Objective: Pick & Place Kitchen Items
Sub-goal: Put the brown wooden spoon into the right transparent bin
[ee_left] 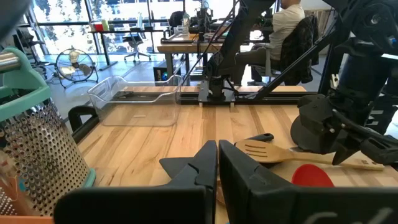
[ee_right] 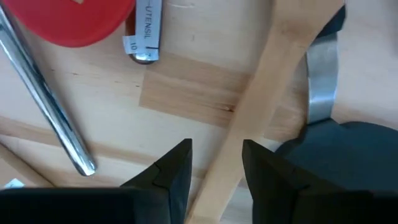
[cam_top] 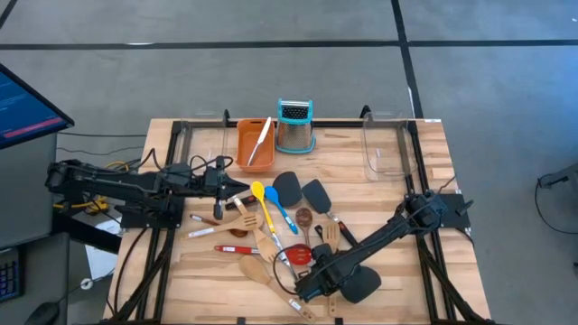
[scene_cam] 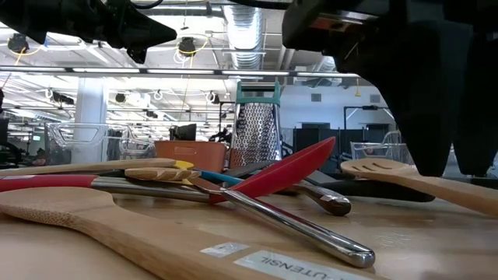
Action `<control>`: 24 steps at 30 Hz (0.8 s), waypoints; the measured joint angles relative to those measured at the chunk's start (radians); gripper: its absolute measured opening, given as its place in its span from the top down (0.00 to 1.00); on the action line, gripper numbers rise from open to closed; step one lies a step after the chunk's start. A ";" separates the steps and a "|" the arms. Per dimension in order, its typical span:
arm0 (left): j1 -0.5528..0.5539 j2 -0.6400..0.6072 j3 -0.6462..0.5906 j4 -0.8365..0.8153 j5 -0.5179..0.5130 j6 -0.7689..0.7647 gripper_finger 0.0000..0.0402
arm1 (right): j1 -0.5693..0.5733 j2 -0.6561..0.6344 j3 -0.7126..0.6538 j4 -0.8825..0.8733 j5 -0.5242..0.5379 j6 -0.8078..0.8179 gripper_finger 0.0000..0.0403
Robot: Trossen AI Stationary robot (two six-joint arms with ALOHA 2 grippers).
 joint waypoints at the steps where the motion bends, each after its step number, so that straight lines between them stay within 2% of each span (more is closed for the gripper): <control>1: 0.000 0.000 0.000 0.000 0.000 0.000 1.00 | -0.001 0.000 0.000 0.000 -0.010 -0.012 0.66; 6: 0.000 0.000 0.000 0.000 0.000 0.000 1.00 | -0.006 0.000 0.000 -0.001 -0.082 -0.039 0.67; 15: 0.000 0.000 0.000 0.000 0.000 0.000 1.00 | -0.004 0.000 0.000 -0.008 -0.102 -0.036 0.67; 24: 0.000 0.000 0.000 0.000 0.000 0.000 1.00 | 0.023 0.000 -0.033 0.029 -0.101 0.061 0.65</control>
